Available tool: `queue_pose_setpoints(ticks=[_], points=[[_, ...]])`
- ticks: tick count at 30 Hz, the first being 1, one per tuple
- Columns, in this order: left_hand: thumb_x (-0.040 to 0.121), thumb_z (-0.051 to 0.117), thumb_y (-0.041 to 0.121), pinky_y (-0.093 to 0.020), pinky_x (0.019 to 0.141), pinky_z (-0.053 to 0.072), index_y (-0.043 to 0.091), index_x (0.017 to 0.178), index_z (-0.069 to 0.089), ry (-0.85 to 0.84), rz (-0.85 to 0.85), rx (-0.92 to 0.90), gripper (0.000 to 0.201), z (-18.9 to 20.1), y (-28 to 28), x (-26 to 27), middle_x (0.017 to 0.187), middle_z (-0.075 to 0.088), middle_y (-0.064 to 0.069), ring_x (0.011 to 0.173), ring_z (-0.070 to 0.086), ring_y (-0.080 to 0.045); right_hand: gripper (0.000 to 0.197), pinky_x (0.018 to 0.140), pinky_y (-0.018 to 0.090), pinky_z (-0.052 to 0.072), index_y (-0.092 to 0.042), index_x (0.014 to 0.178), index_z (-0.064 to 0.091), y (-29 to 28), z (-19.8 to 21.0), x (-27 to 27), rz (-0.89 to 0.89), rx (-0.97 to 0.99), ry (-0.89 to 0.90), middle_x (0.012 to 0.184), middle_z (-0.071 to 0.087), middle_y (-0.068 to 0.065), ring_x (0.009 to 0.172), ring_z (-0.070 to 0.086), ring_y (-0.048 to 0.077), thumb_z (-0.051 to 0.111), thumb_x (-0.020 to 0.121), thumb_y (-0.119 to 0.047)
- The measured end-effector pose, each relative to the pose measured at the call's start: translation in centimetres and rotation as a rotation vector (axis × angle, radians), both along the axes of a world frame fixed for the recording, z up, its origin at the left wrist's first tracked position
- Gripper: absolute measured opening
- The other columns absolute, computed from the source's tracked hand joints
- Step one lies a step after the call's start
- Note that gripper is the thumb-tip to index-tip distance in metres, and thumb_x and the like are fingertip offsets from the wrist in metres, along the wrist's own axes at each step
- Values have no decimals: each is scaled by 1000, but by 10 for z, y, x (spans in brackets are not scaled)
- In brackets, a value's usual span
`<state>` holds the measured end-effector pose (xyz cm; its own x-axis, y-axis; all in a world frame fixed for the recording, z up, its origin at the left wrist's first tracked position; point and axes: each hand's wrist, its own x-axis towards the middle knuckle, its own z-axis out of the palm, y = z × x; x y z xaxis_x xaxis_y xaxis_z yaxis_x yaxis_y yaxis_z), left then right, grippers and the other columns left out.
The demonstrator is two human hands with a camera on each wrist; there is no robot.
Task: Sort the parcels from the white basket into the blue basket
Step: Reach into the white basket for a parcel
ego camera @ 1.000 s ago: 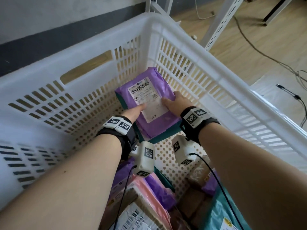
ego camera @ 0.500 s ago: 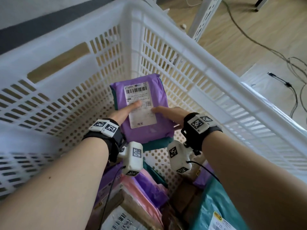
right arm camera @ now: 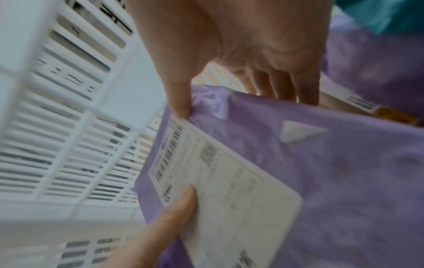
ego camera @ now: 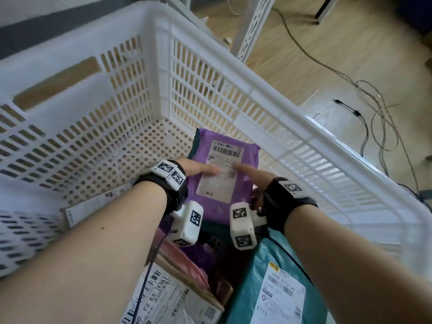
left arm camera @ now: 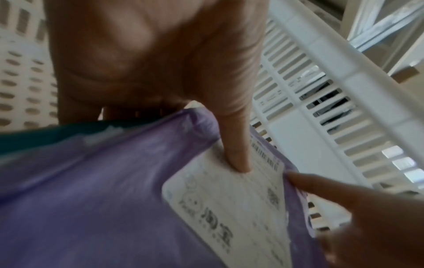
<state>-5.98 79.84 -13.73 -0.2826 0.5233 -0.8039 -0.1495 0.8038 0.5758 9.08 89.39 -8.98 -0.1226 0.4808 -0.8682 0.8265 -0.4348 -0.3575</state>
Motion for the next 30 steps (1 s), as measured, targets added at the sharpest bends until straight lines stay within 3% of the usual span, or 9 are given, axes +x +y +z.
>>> queue_pose_setpoints(ticks=[2, 4, 6, 11, 15, 18, 21, 25, 30], points=[[49, 90, 36, -37, 92, 52, 11, 105, 66, -12, -14, 25, 65, 9, 2, 0, 103, 71, -8, 92, 67, -25, 57, 93, 41, 51, -9, 117, 57, 11, 2, -5, -101, 83, 37, 112, 63, 14, 104, 63, 32, 57, 84, -56], [64, 86, 23, -33, 86, 50, 18, 86, 58, 29, -9, 75, 36, 15, 4, -2, 87, 67, -2, 82, 64, -21, 51, 94, 45, 51, -9, 112, 60, 15, 4, -11, -114, 130, 43, 110, 66, 13, 101, 64, 32, 54, 87, -53], [70, 81, 19, -34, 87, 49, 19, 85, 52, 43, 16, 114, 33, 20, 6, -1, 89, 64, -1, 84, 61, -22, 45, 91, 48, 52, -6, 107, 61, 17, -2, -12, -67, 191, 1, 104, 68, 13, 97, 66, 33, 59, 86, -47], [55, 88, 30, -41, 97, 49, 15, 118, 55, 29, -187, 89, 73, 10, 14, 20, 108, 68, -3, 97, 65, -25, 31, 84, 47, 55, 6, 92, 58, 24, -1, 21, 214, 122, -257, 77, 64, 19, 87, 68, 36, 57, 92, -25], [39, 90, 41, -42, 94, 51, 17, 121, 53, 61, -310, 76, 93, -1, 25, 31, 110, 68, -2, 95, 66, -23, 27, 79, 38, 58, -1, 92, 65, 37, 20, 18, 619, 391, -400, 91, 70, 13, 89, 68, 25, 67, 84, -27], [51, 86, 49, -38, 99, 47, 15, 137, 41, 99, -397, 34, 103, 13, 20, 25, 131, 58, -7, 109, 61, -25, 30, 57, 25, 49, -9, 88, 67, 30, 42, -5, 775, 623, -375, 81, 67, 4, 75, 63, 19, 74, 77, -36], [76, 67, 55, -37, 99, 41, 14, 149, 21, 194, -407, -38, 96, 26, 12, 6, 147, 39, -11, 125, 49, -28, 48, 73, 30, 47, -25, 120, 59, 14, 41, -27, 847, 703, -122, 109, 56, -3, 98, 54, 17, 74, 77, -39], [82, 65, 46, -36, 91, 43, 12, 136, 44, 325, -231, -123, 67, 32, -19, -44, 130, 56, -6, 115, 55, -24, 79, 110, 46, 31, -41, 144, 31, -11, 26, -52, 1153, 666, -36, 152, 27, 5, 140, 24, 28, 72, 76, -46], [78, 72, 37, -35, 91, 48, 7, 125, 58, 531, -454, -468, 57, 17, -70, -82, 126, 57, -13, 109, 57, -29, 49, 88, 42, 44, -25, 121, 61, -14, 17, -62, 1414, 521, -309, 119, 58, 3, 109, 47, 26, 70, 77, -46]])
